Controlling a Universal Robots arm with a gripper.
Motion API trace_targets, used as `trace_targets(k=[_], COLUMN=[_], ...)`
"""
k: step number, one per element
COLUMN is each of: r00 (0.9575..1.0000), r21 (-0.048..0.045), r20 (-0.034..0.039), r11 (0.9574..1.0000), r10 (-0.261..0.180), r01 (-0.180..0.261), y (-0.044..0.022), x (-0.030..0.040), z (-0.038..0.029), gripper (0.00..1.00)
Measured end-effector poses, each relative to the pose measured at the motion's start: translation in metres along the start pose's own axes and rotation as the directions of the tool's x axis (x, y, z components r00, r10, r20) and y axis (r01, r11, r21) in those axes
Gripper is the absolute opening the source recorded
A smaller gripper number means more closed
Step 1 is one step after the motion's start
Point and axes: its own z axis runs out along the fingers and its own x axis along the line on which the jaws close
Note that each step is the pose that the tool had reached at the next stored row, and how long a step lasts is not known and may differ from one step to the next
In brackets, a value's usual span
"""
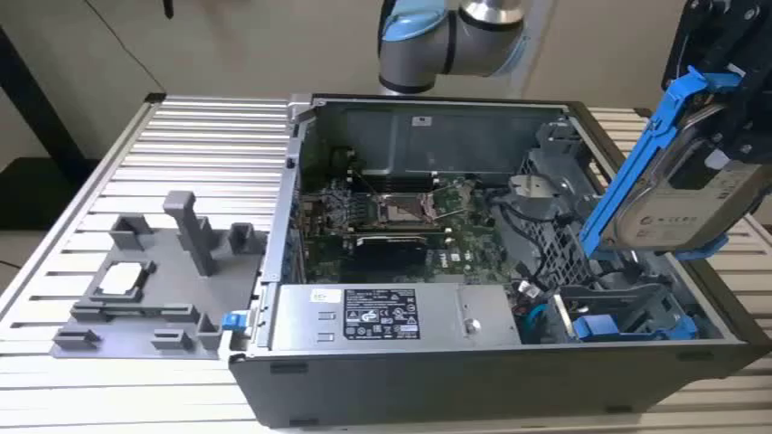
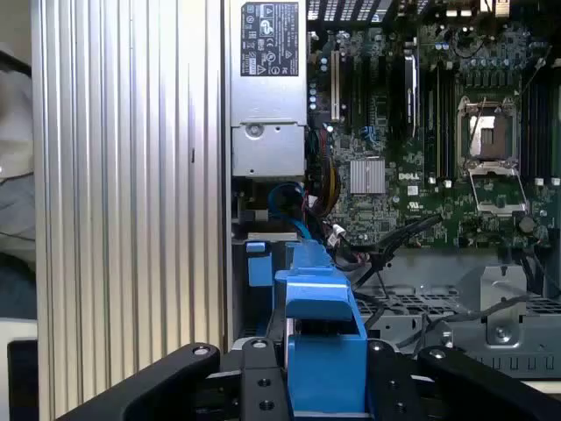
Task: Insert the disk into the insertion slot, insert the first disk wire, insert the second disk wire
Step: 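Insert the disk into the insertion slot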
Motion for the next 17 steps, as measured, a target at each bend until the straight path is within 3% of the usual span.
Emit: trace_targets(k=[11,17], r00=[1.0000,1.0000], r21=[0.0000,0.0001], r20=[-0.0001,-0.0007], r11=[1.0000,1.0000], r10=[0.000,0.000], r01=[0.000,0.000], y=[0.0000,-0.0003], x=[0.0000,-0.0001], z=[0.0008,0.0068], gripper=[0.33,0.33])
